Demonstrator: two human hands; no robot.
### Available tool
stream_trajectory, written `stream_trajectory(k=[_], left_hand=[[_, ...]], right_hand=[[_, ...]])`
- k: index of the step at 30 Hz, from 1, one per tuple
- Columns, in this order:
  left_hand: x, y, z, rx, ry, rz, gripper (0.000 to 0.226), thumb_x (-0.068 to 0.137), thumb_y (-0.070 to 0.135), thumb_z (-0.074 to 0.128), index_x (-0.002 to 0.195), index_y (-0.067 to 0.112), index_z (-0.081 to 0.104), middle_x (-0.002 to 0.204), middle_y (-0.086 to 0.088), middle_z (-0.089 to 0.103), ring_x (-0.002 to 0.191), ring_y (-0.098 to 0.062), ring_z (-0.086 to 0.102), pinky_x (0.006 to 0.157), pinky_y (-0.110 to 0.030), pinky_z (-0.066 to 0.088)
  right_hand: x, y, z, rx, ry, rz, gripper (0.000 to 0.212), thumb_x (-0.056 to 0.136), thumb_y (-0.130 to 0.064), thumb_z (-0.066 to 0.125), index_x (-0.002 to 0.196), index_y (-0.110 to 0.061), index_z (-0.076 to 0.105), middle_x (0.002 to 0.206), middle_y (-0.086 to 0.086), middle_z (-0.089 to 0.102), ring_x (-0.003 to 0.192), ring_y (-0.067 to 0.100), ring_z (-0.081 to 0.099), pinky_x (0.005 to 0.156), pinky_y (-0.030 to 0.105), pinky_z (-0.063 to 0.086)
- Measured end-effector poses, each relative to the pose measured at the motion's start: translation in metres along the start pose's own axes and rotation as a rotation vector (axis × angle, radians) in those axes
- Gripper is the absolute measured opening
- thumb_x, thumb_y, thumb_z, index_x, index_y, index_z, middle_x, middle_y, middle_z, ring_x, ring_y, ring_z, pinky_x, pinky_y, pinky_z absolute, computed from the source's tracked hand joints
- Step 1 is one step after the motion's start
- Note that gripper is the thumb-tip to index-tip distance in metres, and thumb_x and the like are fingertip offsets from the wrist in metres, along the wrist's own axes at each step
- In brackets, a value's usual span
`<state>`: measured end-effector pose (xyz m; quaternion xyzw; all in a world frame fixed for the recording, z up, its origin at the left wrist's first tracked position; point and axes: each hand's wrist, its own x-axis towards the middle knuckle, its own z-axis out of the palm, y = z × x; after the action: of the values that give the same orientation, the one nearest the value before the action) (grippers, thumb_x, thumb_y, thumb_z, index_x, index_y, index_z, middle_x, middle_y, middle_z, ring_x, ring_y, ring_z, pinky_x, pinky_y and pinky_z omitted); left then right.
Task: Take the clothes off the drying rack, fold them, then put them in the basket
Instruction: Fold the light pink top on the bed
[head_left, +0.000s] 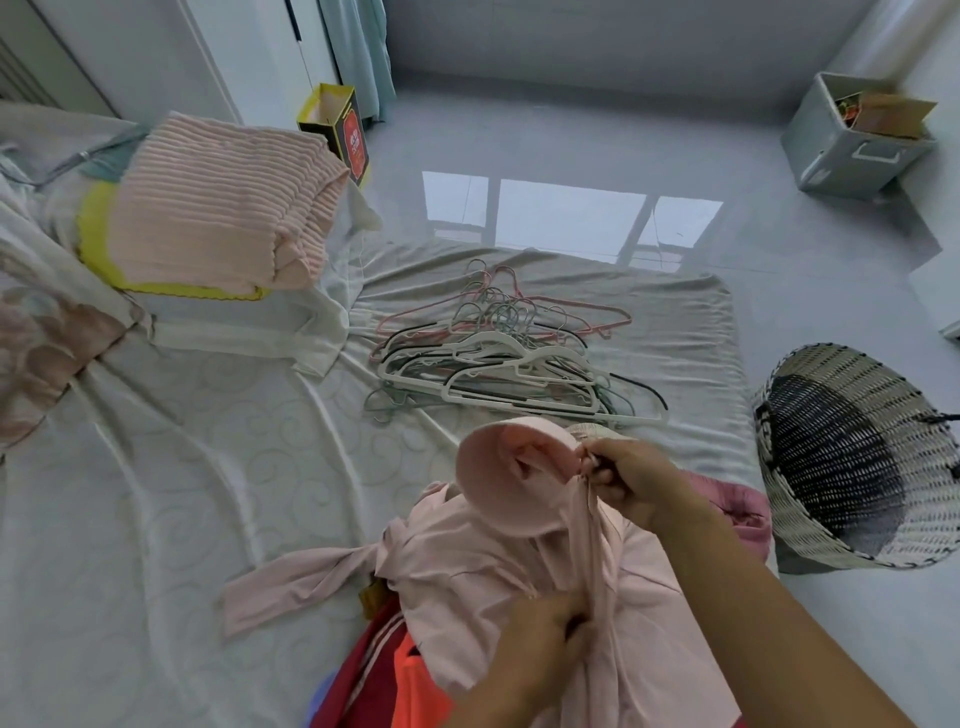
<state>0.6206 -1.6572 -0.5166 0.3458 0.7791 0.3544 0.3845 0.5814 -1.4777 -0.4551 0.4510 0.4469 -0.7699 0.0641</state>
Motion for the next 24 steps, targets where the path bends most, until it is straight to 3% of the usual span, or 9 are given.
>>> stream_trajectory(k=[2, 6, 9, 13, 16, 18, 20, 22, 24], left_hand=[[-0.001, -0.003, 0.0, 0.015, -0.017, 0.019, 0.048, 0.078, 0.045, 0.038, 0.089, 0.006, 0.063, 0.096, -0.013, 0.065, 0.09, -0.025, 0.058, 0.07, -0.021, 0.031], [0.01, -0.001, -0.016, -0.128, -0.042, -0.08, 0.029, 0.082, 0.037, 0.045, 0.08, 0.012, 0.059, 0.078, -0.002, 0.064, 0.072, -0.014, 0.054, 0.069, -0.028, 0.039], [0.021, -0.022, -0.038, -0.3, 0.132, -0.25, 0.021, 0.09, 0.03, 0.056, 0.07, 0.024, 0.054, 0.066, 0.011, 0.059, 0.062, -0.001, 0.052, 0.074, -0.031, 0.048], [0.037, -0.064, -0.076, -0.138, 0.395, -0.345, 0.028, 0.089, 0.01, 0.056, 0.065, 0.02, 0.047, 0.071, 0.006, 0.055, 0.067, -0.006, 0.049, 0.068, -0.023, 0.037], [0.056, -0.096, -0.087, 0.011, 0.389, -0.426, 0.008, 0.088, 0.012, 0.056, 0.086, 0.01, 0.063, 0.11, -0.006, 0.063, 0.101, -0.021, 0.057, 0.081, -0.026, 0.039], [0.067, -0.108, -0.087, 0.072, 0.316, -0.486, 0.031, 0.09, 0.018, 0.054, 0.12, 0.01, 0.059, 0.133, -0.002, 0.052, 0.121, -0.021, 0.049, 0.094, -0.029, 0.038], [0.075, -0.115, -0.086, 0.06, 0.256, -0.472, 0.047, 0.089, 0.02, 0.054, 0.136, 0.017, 0.046, 0.142, 0.007, 0.042, 0.129, -0.017, 0.042, 0.102, -0.029, 0.035], [0.078, -0.115, -0.083, 0.066, 0.194, -0.477, 0.046, 0.088, 0.018, 0.056, 0.134, 0.019, 0.048, 0.14, 0.008, 0.044, 0.127, -0.017, 0.044, 0.095, -0.024, 0.034], [0.078, -0.114, -0.084, 0.089, 0.228, -0.509, 0.016, 0.088, 0.019, 0.058, 0.101, 0.012, 0.063, 0.113, -0.001, 0.063, 0.106, -0.023, 0.056, 0.076, -0.024, 0.038]], right_hand=[[0.005, 0.006, 0.002, -0.04, 0.011, 0.013, 0.03, 0.097, -0.005, 0.038, 0.07, -0.006, 0.05, 0.046, -0.003, 0.046, 0.031, 0.0, 0.031, 0.03, 0.01, 0.014], [0.01, 0.004, -0.001, -0.021, 0.049, -0.023, 0.027, 0.098, -0.01, 0.04, 0.076, -0.006, 0.055, 0.052, 0.001, 0.049, 0.034, 0.003, 0.036, 0.03, 0.012, 0.022], [0.013, 0.001, -0.015, -0.171, 0.126, -0.067, 0.026, 0.098, -0.021, 0.044, 0.088, -0.008, 0.064, 0.065, 0.003, 0.06, 0.048, 0.01, 0.045, 0.041, 0.018, 0.034], [0.032, 0.022, -0.053, -0.653, 0.448, -0.172, 0.03, 0.094, -0.015, 0.05, 0.105, 0.01, 0.061, 0.09, 0.015, 0.061, 0.081, 0.029, 0.055, 0.076, 0.044, 0.046], [0.043, 0.046, -0.082, -0.989, 0.528, -0.083, 0.038, 0.088, -0.022, 0.059, 0.12, -0.001, 0.058, 0.125, 0.018, 0.056, 0.117, 0.036, 0.05, 0.094, 0.044, 0.04], [0.046, 0.057, -0.09, -1.049, 0.499, -0.025, 0.036, 0.084, -0.027, 0.064, 0.113, -0.007, 0.057, 0.116, 0.014, 0.057, 0.114, 0.035, 0.051, 0.08, 0.036, 0.041], [0.046, 0.061, -0.095, -1.039, 0.49, -0.029, 0.032, 0.084, -0.024, 0.067, 0.11, -0.009, 0.057, 0.107, 0.012, 0.06, 0.105, 0.032, 0.056, 0.071, 0.033, 0.037], [0.044, 0.059, -0.1, -0.983, 0.508, -0.074, 0.024, 0.085, -0.018, 0.065, 0.106, -0.006, 0.064, 0.099, 0.012, 0.065, 0.094, 0.028, 0.058, 0.075, 0.033, 0.04], [0.036, 0.05, -0.102, -0.917, 0.483, -0.126, 0.01, 0.086, -0.015, 0.063, 0.088, -0.006, 0.067, 0.081, 0.008, 0.065, 0.081, 0.025, 0.057, 0.073, 0.032, 0.042]])
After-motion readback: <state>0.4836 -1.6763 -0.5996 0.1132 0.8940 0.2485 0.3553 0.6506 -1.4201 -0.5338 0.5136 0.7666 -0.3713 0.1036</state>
